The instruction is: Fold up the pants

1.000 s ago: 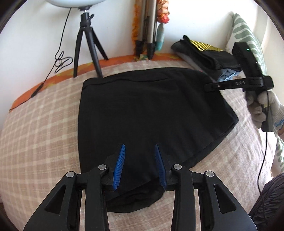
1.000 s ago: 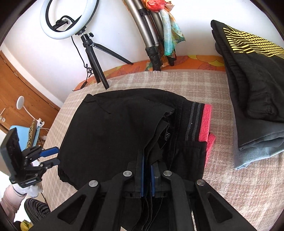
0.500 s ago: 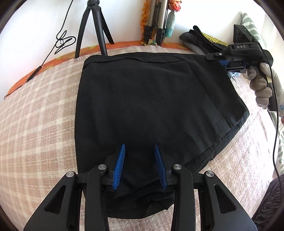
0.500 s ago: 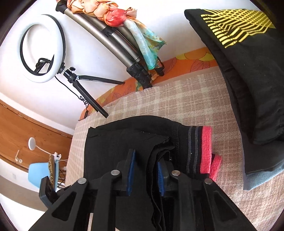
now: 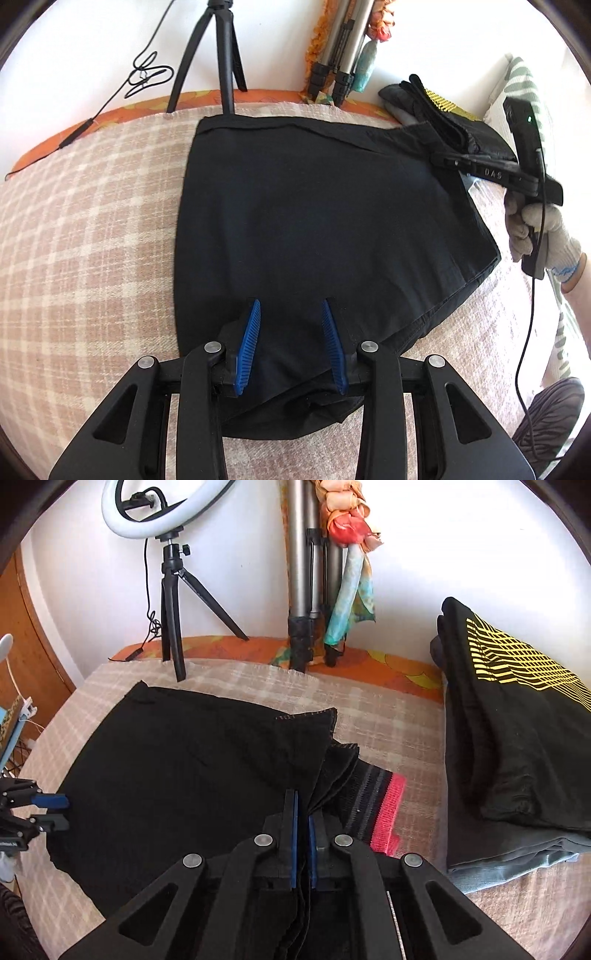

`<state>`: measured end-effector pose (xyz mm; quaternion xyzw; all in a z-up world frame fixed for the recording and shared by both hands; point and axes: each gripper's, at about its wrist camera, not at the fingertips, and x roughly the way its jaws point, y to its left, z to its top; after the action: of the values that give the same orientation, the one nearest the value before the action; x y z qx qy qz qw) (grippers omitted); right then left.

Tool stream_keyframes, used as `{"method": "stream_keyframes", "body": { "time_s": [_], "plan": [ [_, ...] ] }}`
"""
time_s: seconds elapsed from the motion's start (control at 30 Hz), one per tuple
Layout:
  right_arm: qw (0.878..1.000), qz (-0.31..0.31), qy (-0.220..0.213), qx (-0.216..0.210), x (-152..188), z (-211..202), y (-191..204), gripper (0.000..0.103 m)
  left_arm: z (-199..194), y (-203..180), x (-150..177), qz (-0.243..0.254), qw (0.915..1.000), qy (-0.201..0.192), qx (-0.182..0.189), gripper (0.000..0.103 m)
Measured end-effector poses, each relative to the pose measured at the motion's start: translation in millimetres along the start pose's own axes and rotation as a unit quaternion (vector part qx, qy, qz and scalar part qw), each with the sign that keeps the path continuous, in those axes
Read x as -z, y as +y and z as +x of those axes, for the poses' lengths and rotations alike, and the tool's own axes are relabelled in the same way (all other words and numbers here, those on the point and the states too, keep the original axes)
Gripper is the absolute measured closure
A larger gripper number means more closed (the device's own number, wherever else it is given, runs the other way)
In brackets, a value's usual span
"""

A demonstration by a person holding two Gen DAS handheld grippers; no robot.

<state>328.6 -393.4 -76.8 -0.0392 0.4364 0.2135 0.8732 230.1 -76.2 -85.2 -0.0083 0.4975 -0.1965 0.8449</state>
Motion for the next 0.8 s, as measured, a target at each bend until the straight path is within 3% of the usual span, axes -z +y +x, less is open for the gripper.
{"method": "stream_keyframes", "body": {
  "time_s": [0.1, 0.17, 0.27, 0.37, 0.47, 0.57, 0.8],
  "plan": [
    [1.0, 0.007, 0.012, 0.001, 2, 5, -7, 0.101, -15, 12, 0, -0.015, 0.9994, -0.019, -0.023, 0.056],
    [1.0, 0.015, 0.017, -0.005, 2, 6, -11, 0.101, -19, 20, -1, -0.028, 0.9985, -0.021, -0.043, 0.055],
    [1.0, 0.006, 0.024, 0.014, 1, 5, -6, 0.1, -13, 31, 0, -0.051, 0.9977, -0.009, -0.044, 0.055],
    [0.999, 0.011, 0.025, 0.032, -4, -6, -3, 0.073, -2, 33, 1, -0.052, 0.9975, 0.004, -0.047, 0.054],
    [0.999, 0.009, -0.006, 0.042, -10, -31, 2, 0.071, 6, 29, 3, -0.026, 0.9972, 0.005, -0.069, 0.054],
    [0.999, -0.006, -0.024, 0.043, -19, -50, 18, 0.071, 7, 32, 6, -0.038, 0.9974, 0.001, -0.061, 0.055],
    [0.998, -0.04, -0.018, -0.048, -42, -41, 91, 0.07, 5, 33, 8, -0.055, 0.9974, -0.013, -0.045, 0.056]
  ]
}}
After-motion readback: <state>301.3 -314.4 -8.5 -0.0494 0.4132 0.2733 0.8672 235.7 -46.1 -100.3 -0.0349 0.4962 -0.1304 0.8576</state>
